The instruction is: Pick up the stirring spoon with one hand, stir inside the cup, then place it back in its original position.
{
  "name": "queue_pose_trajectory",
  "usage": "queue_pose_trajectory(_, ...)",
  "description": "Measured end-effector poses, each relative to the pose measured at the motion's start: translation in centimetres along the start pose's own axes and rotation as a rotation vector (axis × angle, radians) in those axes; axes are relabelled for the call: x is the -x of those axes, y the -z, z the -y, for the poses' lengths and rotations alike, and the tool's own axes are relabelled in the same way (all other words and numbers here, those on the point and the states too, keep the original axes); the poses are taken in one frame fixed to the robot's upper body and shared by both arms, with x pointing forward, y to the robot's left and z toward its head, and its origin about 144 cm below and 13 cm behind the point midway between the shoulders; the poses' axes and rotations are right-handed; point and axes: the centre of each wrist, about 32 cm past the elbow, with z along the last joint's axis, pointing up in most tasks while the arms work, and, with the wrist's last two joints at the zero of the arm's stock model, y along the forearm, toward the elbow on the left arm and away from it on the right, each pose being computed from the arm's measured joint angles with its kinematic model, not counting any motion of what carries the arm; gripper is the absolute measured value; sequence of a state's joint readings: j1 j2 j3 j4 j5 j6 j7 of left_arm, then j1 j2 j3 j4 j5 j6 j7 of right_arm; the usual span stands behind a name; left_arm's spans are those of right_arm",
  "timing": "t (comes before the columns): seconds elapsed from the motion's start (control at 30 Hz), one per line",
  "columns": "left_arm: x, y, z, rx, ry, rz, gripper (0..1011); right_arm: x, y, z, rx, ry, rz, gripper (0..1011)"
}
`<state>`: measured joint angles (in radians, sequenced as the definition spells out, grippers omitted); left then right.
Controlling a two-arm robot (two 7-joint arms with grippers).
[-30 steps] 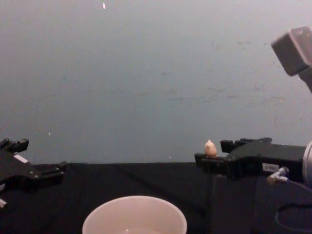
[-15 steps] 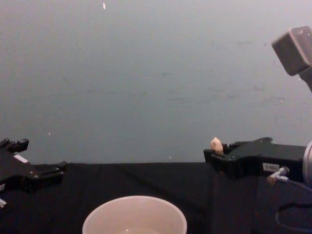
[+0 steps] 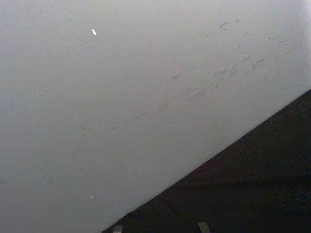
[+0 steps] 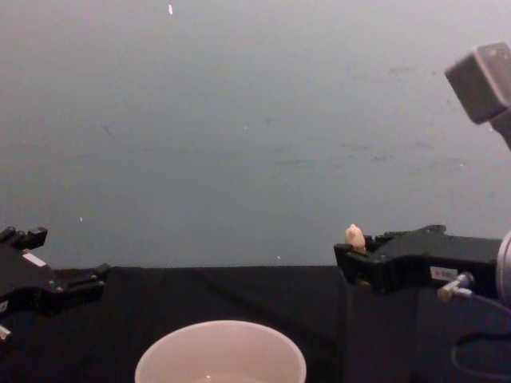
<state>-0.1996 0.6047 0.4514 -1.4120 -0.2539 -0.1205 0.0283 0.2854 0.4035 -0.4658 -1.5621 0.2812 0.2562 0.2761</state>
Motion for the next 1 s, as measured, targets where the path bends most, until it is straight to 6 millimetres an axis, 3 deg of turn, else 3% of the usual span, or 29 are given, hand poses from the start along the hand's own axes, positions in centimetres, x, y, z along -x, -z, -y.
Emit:
queue_pose_trajectory(0.43, 0.0, 0.0, 0.0, 0.0, 0.0, 0.0, 1001, -0.1, -0.3, 0.7, -0.048, -0.001, -0.011, 214)
queue_pose_trajectory(1.0, 0.0, 0.0, 0.0, 0.0, 0.0, 0.0, 1001, -0.7, -3.7, 3.9, -0.264, -0.023, -0.056, 214)
